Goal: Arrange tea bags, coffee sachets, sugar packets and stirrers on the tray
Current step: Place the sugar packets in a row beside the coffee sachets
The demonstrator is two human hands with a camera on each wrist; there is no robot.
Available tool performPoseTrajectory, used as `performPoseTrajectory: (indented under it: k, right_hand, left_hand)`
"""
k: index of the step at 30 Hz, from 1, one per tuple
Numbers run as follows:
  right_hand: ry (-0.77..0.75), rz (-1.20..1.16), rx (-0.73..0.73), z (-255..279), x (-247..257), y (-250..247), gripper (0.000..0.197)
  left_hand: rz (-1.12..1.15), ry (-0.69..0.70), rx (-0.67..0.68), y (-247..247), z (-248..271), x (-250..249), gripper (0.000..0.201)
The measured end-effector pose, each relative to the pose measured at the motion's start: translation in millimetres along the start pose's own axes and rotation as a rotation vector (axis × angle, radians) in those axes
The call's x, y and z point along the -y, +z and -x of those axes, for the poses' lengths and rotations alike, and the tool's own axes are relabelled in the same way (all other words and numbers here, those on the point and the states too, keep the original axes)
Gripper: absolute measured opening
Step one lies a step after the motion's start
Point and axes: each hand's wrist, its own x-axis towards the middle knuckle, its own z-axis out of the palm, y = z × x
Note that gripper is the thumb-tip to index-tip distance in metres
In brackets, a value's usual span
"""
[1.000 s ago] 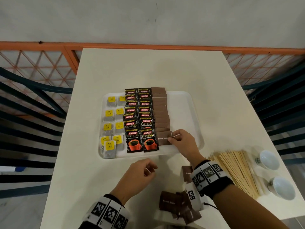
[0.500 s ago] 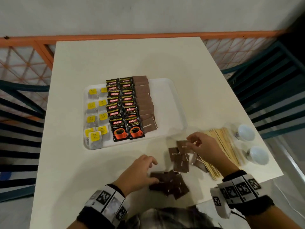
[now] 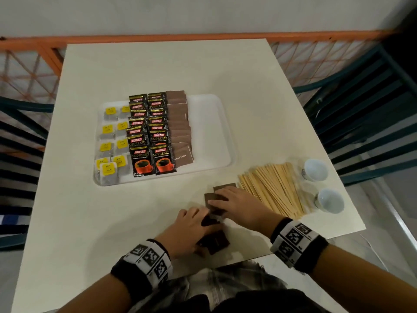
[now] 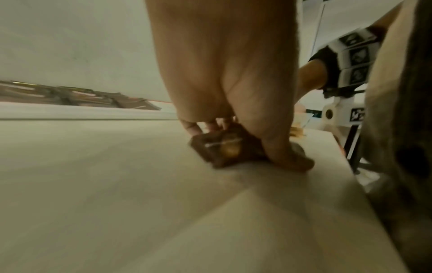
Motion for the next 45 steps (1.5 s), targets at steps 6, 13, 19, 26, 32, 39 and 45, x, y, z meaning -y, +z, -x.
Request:
performPoseTrajectory:
  k: [6, 13, 19, 26, 32, 39, 45]
  right_hand:
    - [-0.118, -0.151, -0.001, 3.1, -8.1, -4.4, 0.044]
    - [0.082, -0.012, -0.118, 30.2, -33.5, -31.3, 0.023]
    - [0.112, 0.197, -0.049, 46.4, -29.8, -10.1, 0.019]
    - [-0.011, 0.035, -0.126, 19.2, -7.5, -1.6, 0.02]
    - [0.166, -0.097, -0.099, 6.6, -13.9, -2.2, 0.053]
    - [0.259, -0.011, 0.033, 21.9, -23.4, 4.2, 0.059]
    - [0.263, 0.0, 0.011, 34.1, -34.2, -0.9, 0.054]
  left_hand:
    - [0.044, -0.006, -0.16, 25.0, 10.6, 9.9, 0.074]
    - [0.157, -0.21, -0.21, 19.2, 20.4, 11.2, 0.073]
    - [0.432, -0.362, -0.201, 11.9, 21.6, 10.0, 0.06]
    - [0.696, -0.497, -0.203, 11.7, 18.1, 7.1, 0.052]
    - [0.829, -0.561, -0.323, 13.2, 36.7, 17.2, 0.043]
    - [0.946, -0.577, -0.468, 6.7, 46.2, 19.0, 0.037]
    - [1.131, -0.6, -0.474, -6.6, 42.7, 13.5, 0.033]
